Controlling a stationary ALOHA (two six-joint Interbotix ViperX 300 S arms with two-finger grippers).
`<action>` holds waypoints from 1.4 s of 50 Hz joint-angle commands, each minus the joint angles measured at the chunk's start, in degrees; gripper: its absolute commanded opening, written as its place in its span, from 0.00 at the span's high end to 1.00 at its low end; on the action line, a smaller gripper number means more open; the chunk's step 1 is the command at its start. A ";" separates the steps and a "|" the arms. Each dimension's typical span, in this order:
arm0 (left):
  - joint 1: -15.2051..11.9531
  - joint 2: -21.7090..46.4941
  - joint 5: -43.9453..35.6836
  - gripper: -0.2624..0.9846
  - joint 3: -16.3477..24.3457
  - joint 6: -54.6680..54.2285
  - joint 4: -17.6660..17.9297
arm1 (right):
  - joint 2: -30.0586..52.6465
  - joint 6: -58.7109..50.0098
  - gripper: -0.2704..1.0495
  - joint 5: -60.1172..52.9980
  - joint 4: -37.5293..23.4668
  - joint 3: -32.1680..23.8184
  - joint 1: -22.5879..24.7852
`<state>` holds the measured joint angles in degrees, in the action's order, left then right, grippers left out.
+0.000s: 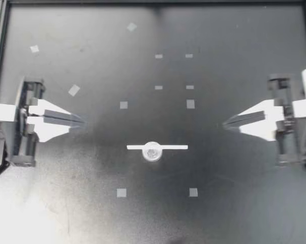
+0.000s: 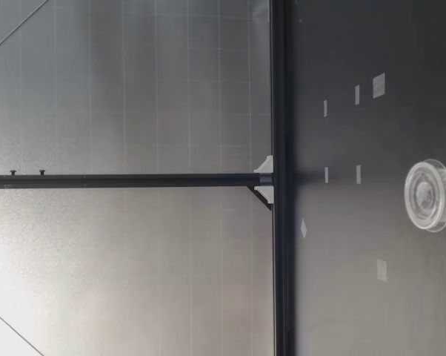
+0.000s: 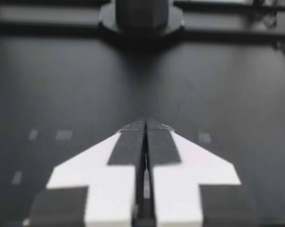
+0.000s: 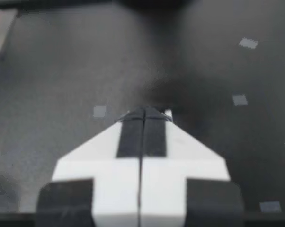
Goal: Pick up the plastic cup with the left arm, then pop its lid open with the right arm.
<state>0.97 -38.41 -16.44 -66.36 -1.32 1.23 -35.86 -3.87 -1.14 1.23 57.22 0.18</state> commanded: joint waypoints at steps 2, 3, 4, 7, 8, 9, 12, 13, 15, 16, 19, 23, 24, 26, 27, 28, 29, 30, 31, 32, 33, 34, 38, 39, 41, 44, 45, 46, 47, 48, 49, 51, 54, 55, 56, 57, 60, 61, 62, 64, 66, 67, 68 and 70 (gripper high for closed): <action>0.09 1.76 -0.35 0.73 1.58 -0.09 0.09 | 4.31 0.00 0.85 -0.62 0.09 -3.08 -0.26; 0.09 2.02 -0.26 0.71 1.49 -0.09 0.00 | 5.10 0.00 0.85 -0.79 0.09 -3.43 -0.18; 0.09 2.37 -0.35 0.69 1.49 -0.09 0.09 | 5.80 -0.09 0.85 -0.97 0.09 -3.69 -0.18; 0.09 3.25 -0.62 0.61 1.49 -0.09 0.09 | 8.17 -0.09 0.85 -1.85 0.09 -4.66 -0.26; 0.09 3.52 -0.62 0.59 1.49 -0.09 0.09 | 8.88 -0.09 0.85 -2.02 0.09 -4.92 -0.26; 0.09 3.78 -0.62 0.57 1.41 0.00 0.00 | 9.58 -0.18 0.85 -2.20 0.09 -5.19 -0.26; 0.09 4.39 -0.79 0.49 1.14 0.00 0.09 | 11.87 -0.35 0.85 -2.81 0.18 -6.24 -0.26; 0.09 4.48 -0.88 0.47 1.14 0.00 0.09 | 12.57 -0.44 0.85 -2.99 0.18 -6.42 -0.26; 0.09 5.01 -1.05 0.43 0.97 0.18 0.09 | 14.24 -0.79 0.85 -3.34 0.18 -7.12 -0.26; 0.09 5.36 -1.23 0.41 0.88 0.18 0.00 | 14.94 -0.97 0.85 -3.52 0.18 -7.47 -0.26; 0.09 6.33 -1.49 0.38 0.79 0.09 0.00 | 17.49 -1.49 0.85 -3.78 0.18 -8.44 -0.26; 0.09 8.09 -2.29 0.36 0.97 0.00 0.00 | 20.92 -2.11 0.85 -3.78 0.09 -9.84 -0.26; 0.09 8.44 -2.46 0.36 0.97 0.00 0.09 | 21.71 -2.20 0.85 -3.78 0.18 -10.11 -0.26; 0.09 9.40 -3.08 0.36 1.14 -0.09 0.09 | 23.38 -2.29 0.85 -3.69 0.18 -10.90 -0.26; 0.09 9.76 -3.43 0.36 1.23 -0.09 0.09 | 24.08 -2.29 0.85 -3.78 0.18 -11.16 -0.26; 0.09 10.11 -3.69 0.36 1.23 -0.18 0.09 | 24.70 -2.29 0.85 -3.78 0.18 -11.43 -0.18; 0.09 10.37 -3.96 0.36 1.32 -0.18 0.09 | 25.22 -2.29 0.85 -3.78 0.18 -11.69 -0.26; 0.09 10.72 -4.13 0.36 1.32 -0.18 0.09 | 25.75 -2.29 0.85 -3.69 0.18 -11.95 -0.18; 0.09 11.16 -4.57 0.36 1.32 -0.18 0.18 | 26.46 -2.29 0.85 -3.78 0.18 -12.30 -0.18; 0.09 11.51 -4.92 0.36 1.32 -0.18 0.26 | 26.89 -2.29 0.85 -3.69 0.18 -12.48 -0.18; 0.09 11.87 -5.19 0.36 1.32 -0.18 0.26 | 27.42 -2.29 0.85 -3.78 0.18 -12.66 -0.18; 0.09 12.13 -5.63 0.36 1.32 -0.18 0.35 | 27.86 -2.29 0.85 -3.78 0.18 -12.92 -0.18; 0.18 14.06 -7.12 0.36 1.41 -0.26 0.70 | 29.79 -2.29 0.85 -3.78 0.09 -13.80 -0.18; 0.09 14.59 -7.38 0.36 1.41 -0.26 0.88 | 30.15 -2.29 0.85 -3.78 0.09 -13.89 -0.18; 0.09 15.91 -7.91 0.36 1.58 -0.53 1.14 | 31.03 -2.29 0.85 -3.69 0.09 -14.41 -0.09; 0.09 17.93 -8.26 0.36 2.11 -0.88 1.05 | 32.08 -2.29 0.85 -3.78 0.09 -14.85 -0.09; 0.09 18.54 -8.35 0.36 2.29 -0.97 1.05 | 32.43 -2.29 0.85 -3.69 0.09 -15.03 -0.09; 0.09 19.16 -8.35 0.36 2.46 -0.97 1.05 | 32.70 -2.29 0.85 -3.69 0.09 -15.12 -0.09; 0.09 20.13 -8.35 0.36 2.72 -1.05 1.14 | 33.22 -2.29 0.85 -3.78 0.09 -15.29 -0.09; 0.09 20.74 -8.26 0.36 2.90 -1.05 1.14 | 33.49 -2.29 0.85 -3.69 0.18 -15.38 -0.09; 0.09 21.45 -8.35 0.36 3.25 -1.05 1.14 | 33.75 -2.29 0.85 -3.78 0.09 -15.47 -0.09; 0.09 22.68 -8.35 0.36 3.69 -1.14 1.14 | 34.19 -2.37 0.85 -3.78 0.09 -15.56 -0.09; 0.18 25.14 -8.35 0.36 4.57 -1.14 1.32 | 34.89 -2.37 0.85 -3.78 0.18 -15.73 -0.09; 0.09 25.93 -8.35 0.36 4.75 -1.14 1.23 | 35.07 -2.37 0.85 -3.78 0.09 -15.82 0.00; 0.18 26.54 -8.35 0.36 5.01 -1.14 1.32 | 35.24 -2.37 0.85 -3.69 0.09 -15.82 0.00; 0.09 27.60 -8.35 0.36 5.45 -1.14 1.32 | 35.51 -2.46 0.85 -3.78 0.09 -15.82 0.00; 0.09 30.06 -8.35 0.36 6.42 -1.14 1.41 | 36.04 -2.46 0.85 -3.78 0.09 -16.00 0.00; 0.09 30.67 -8.26 0.35 6.68 -1.14 1.41 | 36.21 -2.55 0.85 -3.78 0.18 -16.08 0.00; 0.09 31.29 -8.35 0.36 6.94 -1.14 1.41 | 36.39 -2.55 0.85 -3.78 0.18 -16.17 0.09; 0.09 32.78 -8.35 0.35 7.65 -1.14 1.41 | 36.91 -2.81 0.85 -3.78 0.18 -16.26 0.18; 0.09 34.28 -8.35 0.35 8.35 -1.14 1.41 | 37.44 -3.34 0.85 -3.69 0.18 -16.44 0.18; 0.09 34.80 -8.35 0.35 8.61 -1.14 1.49 | 37.71 -3.52 0.85 -3.69 0.18 -16.52 0.26; 0.09 35.51 -8.35 0.35 8.96 -1.14 1.41 | 38.06 -3.87 0.85 -3.78 0.09 -16.52 0.26; 0.09 37.09 -8.35 0.35 9.58 -1.14 1.41 | 38.85 -4.31 0.85 -3.78 0.09 -16.70 0.35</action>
<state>0.97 -2.29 -24.26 -58.45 -2.37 2.55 2.99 -7.82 -4.39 1.32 41.92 0.18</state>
